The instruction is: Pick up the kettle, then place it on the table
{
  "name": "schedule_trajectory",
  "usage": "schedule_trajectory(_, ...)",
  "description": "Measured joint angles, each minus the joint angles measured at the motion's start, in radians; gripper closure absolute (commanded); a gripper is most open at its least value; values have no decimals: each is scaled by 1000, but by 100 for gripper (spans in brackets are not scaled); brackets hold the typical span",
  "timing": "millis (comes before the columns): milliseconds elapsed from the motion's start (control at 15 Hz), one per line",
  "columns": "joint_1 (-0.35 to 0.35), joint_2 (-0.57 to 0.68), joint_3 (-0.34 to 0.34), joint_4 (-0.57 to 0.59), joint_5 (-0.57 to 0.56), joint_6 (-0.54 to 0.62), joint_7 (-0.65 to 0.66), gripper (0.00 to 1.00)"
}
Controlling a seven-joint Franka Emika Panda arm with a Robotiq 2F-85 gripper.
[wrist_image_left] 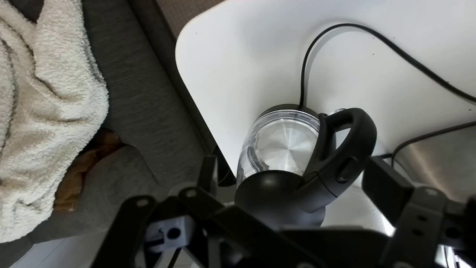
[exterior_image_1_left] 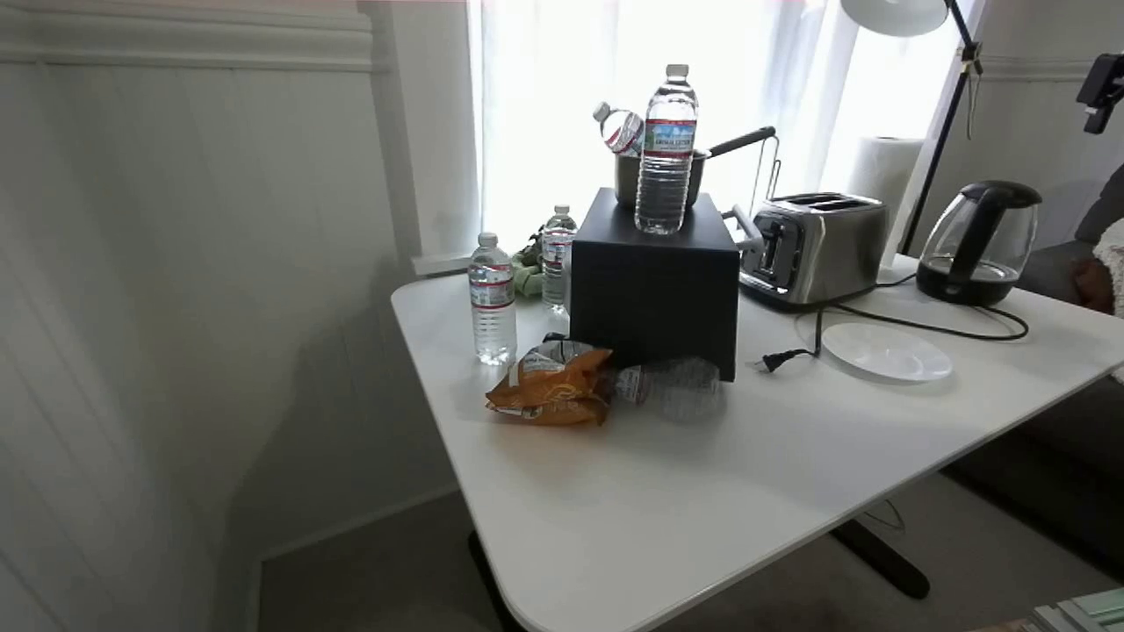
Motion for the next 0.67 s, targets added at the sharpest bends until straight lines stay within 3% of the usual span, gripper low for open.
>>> schedule_trajectory(333,7,14,6,0,6,3,55,0)
schedule_trajectory(667,35,86,48,4,20,3,295,0)
